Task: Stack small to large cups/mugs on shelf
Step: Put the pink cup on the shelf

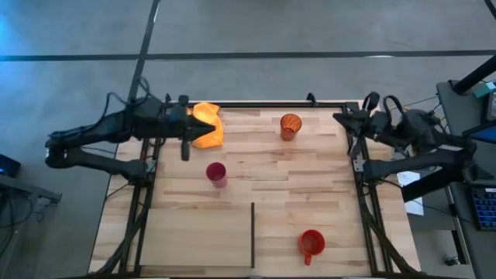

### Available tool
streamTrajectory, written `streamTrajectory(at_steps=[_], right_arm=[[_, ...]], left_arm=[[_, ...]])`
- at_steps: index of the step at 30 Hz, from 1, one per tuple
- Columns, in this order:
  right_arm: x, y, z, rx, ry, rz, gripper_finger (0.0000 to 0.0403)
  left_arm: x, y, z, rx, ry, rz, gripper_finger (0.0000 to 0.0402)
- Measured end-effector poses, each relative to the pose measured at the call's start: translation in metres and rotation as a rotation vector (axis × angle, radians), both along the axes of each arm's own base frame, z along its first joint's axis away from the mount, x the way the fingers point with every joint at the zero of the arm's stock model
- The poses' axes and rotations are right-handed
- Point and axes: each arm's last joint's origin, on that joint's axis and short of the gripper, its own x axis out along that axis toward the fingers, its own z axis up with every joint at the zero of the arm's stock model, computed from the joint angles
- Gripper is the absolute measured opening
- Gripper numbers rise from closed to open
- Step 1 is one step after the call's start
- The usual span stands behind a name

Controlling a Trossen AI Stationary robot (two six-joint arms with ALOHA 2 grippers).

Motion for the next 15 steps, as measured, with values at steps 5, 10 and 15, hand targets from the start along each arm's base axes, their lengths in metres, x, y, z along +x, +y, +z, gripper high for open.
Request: streamTrajectory(at_steps=[5,10,15], right_arm=[[0.015,0.001,0.014,0.051,0.082,-0.001,0.0009],[0.036,0.001,0.015,0.132,0.161,-0.011,0.0009],[0.055,0.002,0.01,0.239,0.22,-0.032,0.0009]], left_arm=[[0.017,0.003,0.015,0.096,0.058,-0.017,0.0],[0.007,0.002,0.022,-0.03,0.251,0.039,0.0],[-0.006,-0.001,0.017,-0.097,0.5,0.045,0.0]])
